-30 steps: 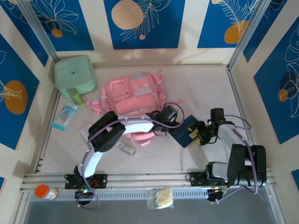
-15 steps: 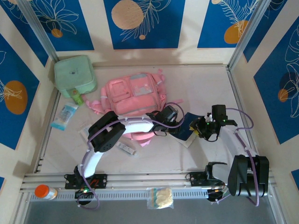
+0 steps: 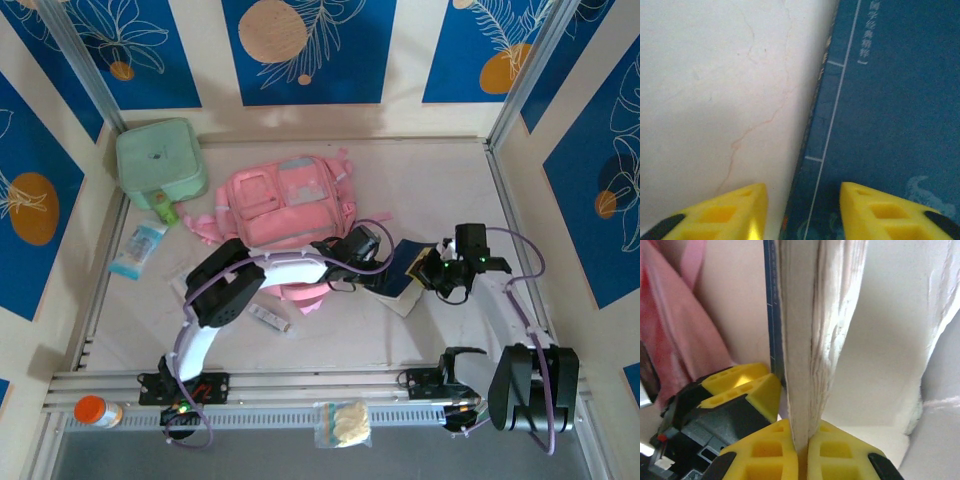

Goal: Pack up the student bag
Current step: Pick up the book from the middle-right of the table, then pass the book.

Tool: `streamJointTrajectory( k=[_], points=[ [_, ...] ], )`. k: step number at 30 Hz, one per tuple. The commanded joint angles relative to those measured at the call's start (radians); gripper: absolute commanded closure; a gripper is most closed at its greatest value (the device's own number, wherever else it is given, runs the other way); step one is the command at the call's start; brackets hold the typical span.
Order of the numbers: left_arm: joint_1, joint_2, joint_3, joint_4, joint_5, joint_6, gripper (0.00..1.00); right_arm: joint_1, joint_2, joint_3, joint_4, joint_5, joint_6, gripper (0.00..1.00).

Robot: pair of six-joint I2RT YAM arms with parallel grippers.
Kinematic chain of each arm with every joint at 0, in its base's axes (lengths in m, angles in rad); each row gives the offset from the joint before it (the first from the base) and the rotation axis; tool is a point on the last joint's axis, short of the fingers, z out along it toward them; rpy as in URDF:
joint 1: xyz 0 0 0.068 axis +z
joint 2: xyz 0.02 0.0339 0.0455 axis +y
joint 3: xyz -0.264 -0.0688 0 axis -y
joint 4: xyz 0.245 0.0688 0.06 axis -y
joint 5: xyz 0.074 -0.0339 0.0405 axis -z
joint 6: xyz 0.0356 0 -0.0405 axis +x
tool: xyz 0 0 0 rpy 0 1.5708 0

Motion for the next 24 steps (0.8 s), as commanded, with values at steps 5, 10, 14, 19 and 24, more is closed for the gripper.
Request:
streamJointTrajectory(
  k=[5,10,14,19,24],
  points=[
    [0.056,-0.335,-0.176,0.028,0.013,0.003,0.43,0.019,-0.081,0.169,-0.114,-0.158,-0.118,1.00],
    [0.146,-0.572,-0.342,0.068,0.066,0.002,0.37,0.085,-0.085,0.262,-0.160,-0.266,-0.174,1.00],
    [0.226,-0.745,-0.441,0.092,0.167,0.014,0.32,0.165,-0.068,0.310,-0.124,-0.366,-0.188,1.00],
    [0.300,-0.901,-0.530,0.091,0.252,0.003,0.25,0.263,-0.040,0.333,-0.017,-0.444,-0.191,1.00],
    [0.317,-0.948,-0.590,0.204,0.350,-0.077,0.26,0.319,0.007,0.346,0.107,-0.487,-0.162,1.00]
  ],
)
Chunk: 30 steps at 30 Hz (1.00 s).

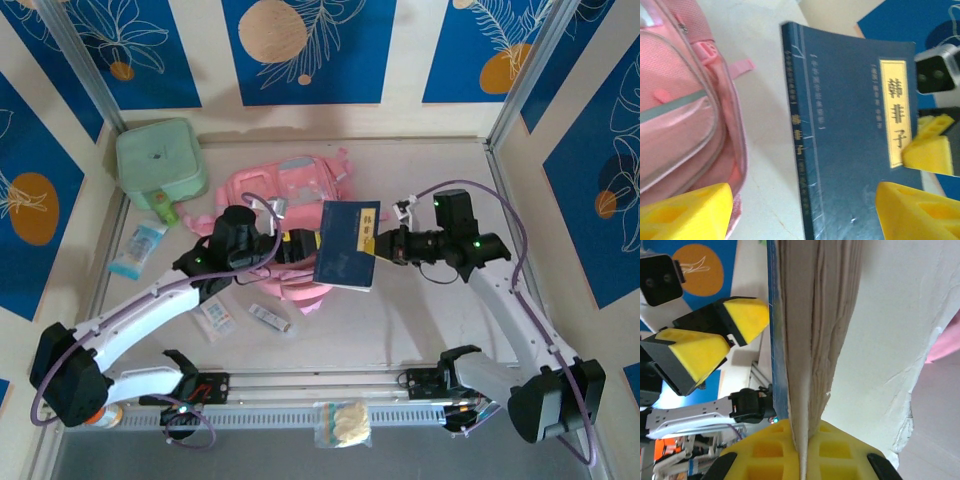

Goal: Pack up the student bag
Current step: Pass the book.

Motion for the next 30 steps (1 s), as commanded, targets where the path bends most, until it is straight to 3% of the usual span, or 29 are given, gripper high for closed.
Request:
streamJointTrajectory(
  k=[1,7,11,17,19,21,24,28,30],
  points=[
    [0.008,-0.004,-0.023,0.091,0.126,-0.055,0.29,0.032,0.023,0.043,0.118,-0.088,0.005,1.00],
    [0.009,0.002,-0.041,0.191,0.188,-0.126,0.44,0.052,0.079,0.041,0.202,-0.101,0.012,1.00],
    [0.008,0.014,-0.023,0.174,0.198,-0.135,0.55,0.066,0.100,0.038,0.223,-0.091,0.011,1.00],
    [0.009,0.012,-0.022,0.221,0.202,-0.165,0.86,0.065,0.118,0.034,0.215,-0.076,-0.018,1.00],
    [0.008,0.011,-0.011,0.203,0.183,-0.167,0.93,0.063,0.116,0.030,0.217,-0.079,-0.012,0.87],
    [0.008,0.005,-0.006,0.215,0.162,-0.179,0.99,0.059,0.109,0.025,0.200,-0.059,-0.012,0.59],
    [0.008,0.003,-0.004,0.290,0.141,-0.218,1.00,0.045,0.106,0.003,0.190,-0.035,0.017,0.29],
    [0.008,0.019,0.017,0.368,0.153,-0.268,1.00,0.040,0.124,-0.023,0.204,-0.055,0.076,0.02],
    [0.006,0.026,0.013,0.408,0.153,-0.290,1.00,0.054,0.137,-0.030,0.233,-0.108,0.097,0.01]
  ],
)
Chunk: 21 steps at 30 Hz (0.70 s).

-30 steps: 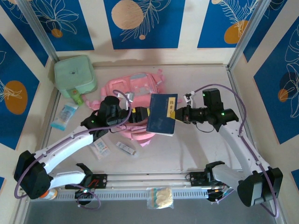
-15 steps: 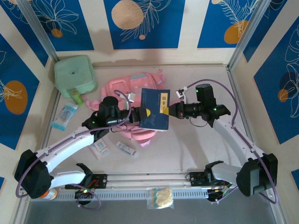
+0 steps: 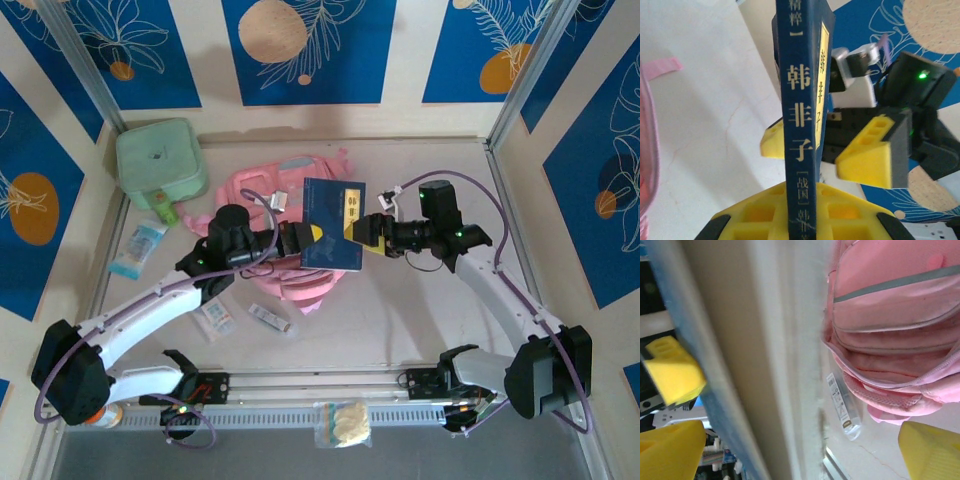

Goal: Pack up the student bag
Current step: Pass the book.

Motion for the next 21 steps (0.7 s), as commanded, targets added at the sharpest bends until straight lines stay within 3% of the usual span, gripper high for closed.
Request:
streamJointTrajectory(
  k=[1,5,7,15,21],
  points=[
    [0.002,0.008,0.034,0.151,-0.001,-0.049,1.00,0.017,0.015,-0.023,0.049,-0.095,0.064,0.01],
    [0.001,0.015,0.038,0.093,-0.044,-0.026,1.00,0.031,-0.031,-0.072,0.254,-0.186,0.198,0.01],
    [0.001,0.012,0.035,0.050,-0.078,-0.004,1.00,0.028,-0.054,-0.079,0.280,-0.188,0.221,0.07],
    [0.002,0.020,0.035,-0.053,-0.139,0.050,1.00,0.036,-0.049,-0.080,0.240,-0.124,0.187,0.50],
    [0.002,0.035,0.030,-0.038,-0.112,0.052,1.00,0.043,0.022,-0.047,0.195,-0.112,0.151,0.76]
  ],
)
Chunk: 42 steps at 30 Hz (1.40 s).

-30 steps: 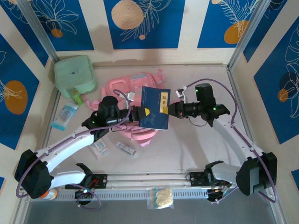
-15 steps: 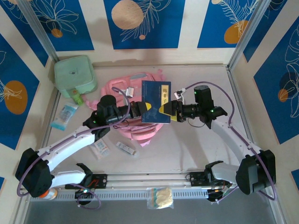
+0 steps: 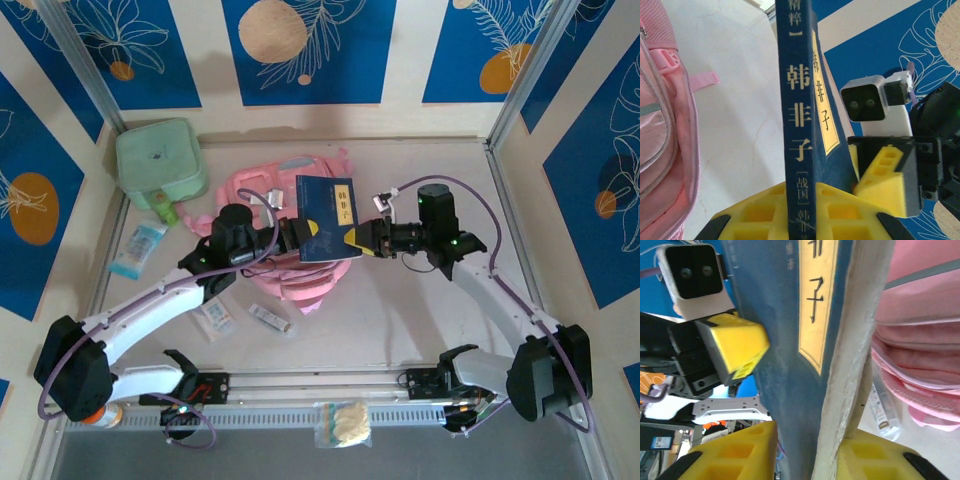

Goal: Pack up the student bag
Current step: Pass the book, then open the student bag at the top-center of the table.

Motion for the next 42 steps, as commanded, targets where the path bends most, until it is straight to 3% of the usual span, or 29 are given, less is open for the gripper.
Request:
streamJointTrajectory(
  k=[1,5,6,8,10,16,19,24,32,39,42],
  points=[
    [0.001,0.013,0.032,-0.004,0.006,0.044,1.00,0.013,0.030,0.040,-0.043,0.002,-0.045,0.81],
    [0.002,0.001,0.028,-0.052,-0.011,0.079,1.00,0.004,0.041,0.054,-0.073,0.026,-0.050,0.97],
    [0.002,-0.001,0.027,-0.058,-0.014,0.091,0.96,0.002,0.043,0.060,-0.086,0.029,-0.059,0.99],
    [0.002,-0.005,0.035,-0.095,-0.017,0.128,0.74,0.000,0.046,0.086,-0.149,0.053,-0.096,1.00],
    [0.004,-0.020,0.059,-0.183,-0.050,0.200,0.60,-0.008,0.046,0.108,-0.206,0.079,-0.133,1.00],
    [0.003,-0.036,0.132,-0.535,-0.288,0.510,0.48,-0.084,0.026,0.137,-0.371,0.159,-0.195,1.00],
    [0.002,0.000,0.135,-0.612,-0.336,0.613,0.45,-0.131,0.007,0.129,-0.428,0.186,-0.224,1.00],
    [-0.003,0.096,0.158,-0.627,-0.319,0.788,0.39,-0.202,-0.032,0.093,-0.488,0.227,-0.268,1.00],
    [-0.032,0.273,0.234,-0.585,-0.328,0.902,0.37,-0.280,-0.057,0.059,-0.505,0.242,-0.277,1.00],
    [-0.059,0.431,0.350,-0.655,-0.463,1.023,0.36,-0.320,-0.069,0.049,-0.512,0.237,-0.283,1.00],
    [-0.069,0.476,0.394,-0.694,-0.412,1.048,0.39,-0.334,-0.076,0.037,-0.501,0.218,-0.272,1.00]
  ],
)
